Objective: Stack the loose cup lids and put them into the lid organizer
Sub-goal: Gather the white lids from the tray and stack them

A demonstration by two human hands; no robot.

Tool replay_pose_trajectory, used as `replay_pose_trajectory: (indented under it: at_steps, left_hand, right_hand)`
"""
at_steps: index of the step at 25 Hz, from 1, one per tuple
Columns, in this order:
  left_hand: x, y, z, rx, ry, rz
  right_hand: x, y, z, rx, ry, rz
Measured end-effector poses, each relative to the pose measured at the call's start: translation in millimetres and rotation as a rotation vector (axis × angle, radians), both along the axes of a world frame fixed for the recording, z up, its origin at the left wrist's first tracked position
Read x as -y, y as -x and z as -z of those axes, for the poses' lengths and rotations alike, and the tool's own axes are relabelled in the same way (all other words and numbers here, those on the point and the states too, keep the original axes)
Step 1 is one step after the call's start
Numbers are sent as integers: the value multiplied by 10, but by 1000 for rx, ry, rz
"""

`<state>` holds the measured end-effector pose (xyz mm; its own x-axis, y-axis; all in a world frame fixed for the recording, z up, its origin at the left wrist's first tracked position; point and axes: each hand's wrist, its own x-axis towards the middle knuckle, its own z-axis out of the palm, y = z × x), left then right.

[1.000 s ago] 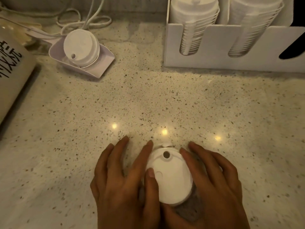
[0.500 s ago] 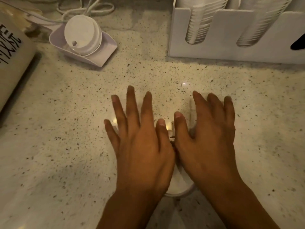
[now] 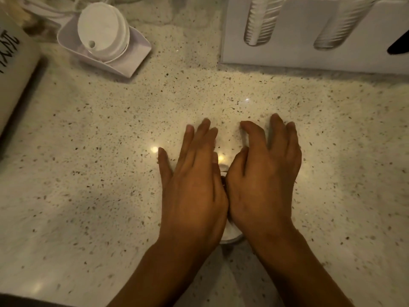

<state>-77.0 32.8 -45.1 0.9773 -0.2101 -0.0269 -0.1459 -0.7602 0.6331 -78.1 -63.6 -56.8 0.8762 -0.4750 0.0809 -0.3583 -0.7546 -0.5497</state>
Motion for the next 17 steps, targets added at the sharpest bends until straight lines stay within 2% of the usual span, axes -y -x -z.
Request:
replay_pose_trajectory:
  at_steps: [5,9,12,17]
  left_hand:
    - [-36,170,15,47,-90,21]
    - [-11,147,28,36,-130,18]
    - [-42,156,32,33,-141,47]
    - [-31,130,3,10,-106,30]
  right_hand:
    - [2,21,4,76,-94,20]
    - [56,239,-44,24,-145,-196]
    - [110,450,-62,-46,-60,-428]
    - [170,473,-52,-104,59,-524]
